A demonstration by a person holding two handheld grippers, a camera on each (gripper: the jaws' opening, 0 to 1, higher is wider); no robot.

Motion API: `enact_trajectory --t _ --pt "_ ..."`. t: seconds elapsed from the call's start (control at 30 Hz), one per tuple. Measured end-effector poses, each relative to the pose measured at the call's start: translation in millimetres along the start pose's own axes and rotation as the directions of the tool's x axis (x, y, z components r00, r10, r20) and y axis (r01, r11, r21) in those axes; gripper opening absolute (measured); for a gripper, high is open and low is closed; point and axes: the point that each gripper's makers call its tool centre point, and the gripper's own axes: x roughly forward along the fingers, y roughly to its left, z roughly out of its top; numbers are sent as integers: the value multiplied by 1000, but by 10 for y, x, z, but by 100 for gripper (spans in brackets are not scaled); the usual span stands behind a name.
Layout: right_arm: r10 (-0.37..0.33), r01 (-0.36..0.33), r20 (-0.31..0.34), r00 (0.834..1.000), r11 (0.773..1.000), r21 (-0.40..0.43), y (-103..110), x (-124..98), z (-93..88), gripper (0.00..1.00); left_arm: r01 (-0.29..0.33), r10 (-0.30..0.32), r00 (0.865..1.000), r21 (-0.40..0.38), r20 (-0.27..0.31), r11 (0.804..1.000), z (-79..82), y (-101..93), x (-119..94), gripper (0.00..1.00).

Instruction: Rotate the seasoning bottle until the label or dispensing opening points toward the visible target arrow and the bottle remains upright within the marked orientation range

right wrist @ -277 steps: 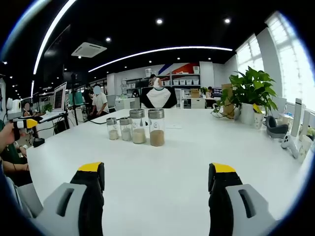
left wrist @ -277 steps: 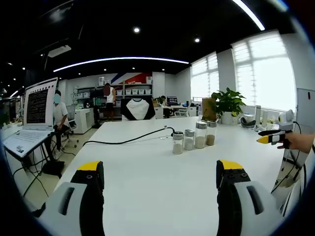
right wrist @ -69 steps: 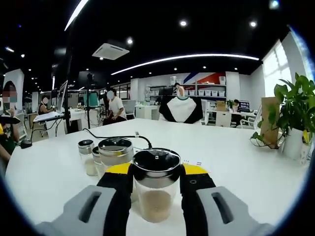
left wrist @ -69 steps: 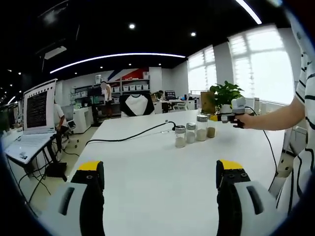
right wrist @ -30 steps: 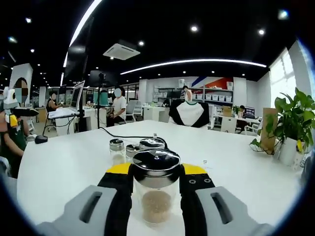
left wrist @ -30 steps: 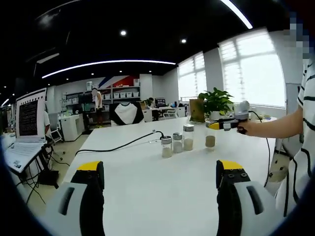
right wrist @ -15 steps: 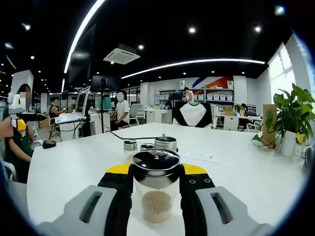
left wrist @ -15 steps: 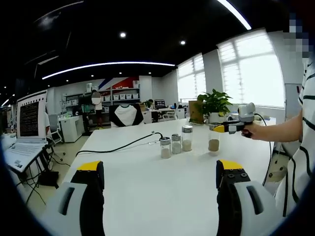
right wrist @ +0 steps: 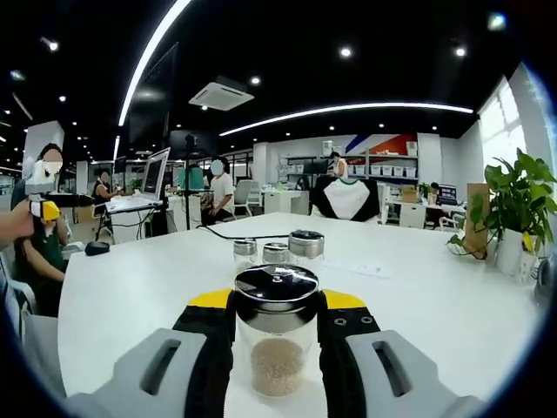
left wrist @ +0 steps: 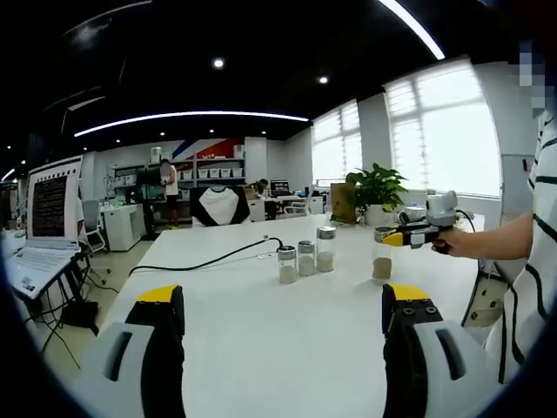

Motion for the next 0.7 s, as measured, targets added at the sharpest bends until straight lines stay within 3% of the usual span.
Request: enact_trajectory --t 0.3,0.7 --pt "7 -8 16 1000 999 39 117 -164 -18 35 24 -24 1000 5 -5 1000 -14 -55 54 100" --pt "36 -37 24 999 999 21 272 -253 -57 35 42 -42 999 15 -15 999 -14 -90 95 99"
